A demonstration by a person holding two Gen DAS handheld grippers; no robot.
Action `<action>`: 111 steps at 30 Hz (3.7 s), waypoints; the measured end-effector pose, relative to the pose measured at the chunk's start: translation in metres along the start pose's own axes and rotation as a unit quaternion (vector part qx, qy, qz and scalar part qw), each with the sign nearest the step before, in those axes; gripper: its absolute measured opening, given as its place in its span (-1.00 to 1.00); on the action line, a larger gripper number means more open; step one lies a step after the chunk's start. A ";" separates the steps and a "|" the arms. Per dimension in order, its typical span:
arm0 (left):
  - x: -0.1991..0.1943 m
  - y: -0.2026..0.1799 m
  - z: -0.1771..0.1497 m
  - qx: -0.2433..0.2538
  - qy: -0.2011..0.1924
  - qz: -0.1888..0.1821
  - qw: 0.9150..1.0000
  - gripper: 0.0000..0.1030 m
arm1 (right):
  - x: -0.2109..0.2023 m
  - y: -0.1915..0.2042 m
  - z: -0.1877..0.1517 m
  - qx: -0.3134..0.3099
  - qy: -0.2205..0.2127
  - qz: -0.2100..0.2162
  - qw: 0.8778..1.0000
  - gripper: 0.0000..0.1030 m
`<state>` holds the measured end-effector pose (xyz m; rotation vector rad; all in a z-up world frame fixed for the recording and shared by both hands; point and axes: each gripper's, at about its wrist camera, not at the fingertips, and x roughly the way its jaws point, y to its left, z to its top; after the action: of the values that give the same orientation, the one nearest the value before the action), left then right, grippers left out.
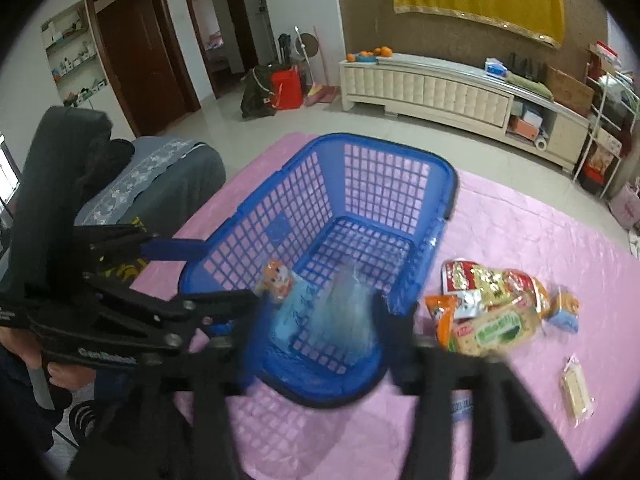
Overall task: Organize snacks
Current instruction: 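Open the left gripper over the basket while the right gripper releases its packet inside, then withdraw both grippers from the basket toward the remaining snack pile, then grasp the green-labelled cracker bag with the left gripper while the right grasps the white cracker packet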
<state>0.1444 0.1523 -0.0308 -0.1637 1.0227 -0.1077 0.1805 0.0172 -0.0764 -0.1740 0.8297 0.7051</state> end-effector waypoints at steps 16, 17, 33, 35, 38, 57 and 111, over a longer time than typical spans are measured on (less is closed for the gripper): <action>-0.072 -0.063 -0.030 0.052 -0.089 0.038 0.994 0.47 | -0.056 -0.017 -0.027 0.041 -0.020 -0.026 0.999 0.63; -0.075 -0.069 -0.033 0.057 -0.093 0.041 0.993 0.47 | -0.059 -0.019 -0.029 0.043 -0.022 -0.029 0.998 0.63; -0.081 -0.133 -0.055 0.110 -0.139 0.044 0.983 0.47 | -0.092 -0.056 -0.067 0.091 -0.026 -0.048 0.994 0.69; -0.078 -0.139 -0.057 0.113 -0.138 0.041 0.983 0.47 | -0.096 -0.065 -0.072 0.100 -0.027 -0.055 0.993 0.70; -0.069 -0.150 -0.055 0.109 -0.136 0.035 0.984 0.47 | -0.101 -0.080 -0.079 0.119 -0.029 -0.059 0.991 0.70; 0.017 -0.214 -0.035 0.147 -0.067 0.000 0.987 0.64 | -0.097 -0.180 -0.126 0.166 -0.004 -0.137 0.977 0.70; 0.237 -0.202 0.053 0.117 0.100 0.016 0.988 0.25 | -0.004 -0.308 -0.117 0.161 0.072 -0.102 0.979 0.70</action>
<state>0.3098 -0.0808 -0.1653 0.0797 1.2031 -0.2179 0.3027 -0.2672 -0.1908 -0.0164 1.0373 0.3612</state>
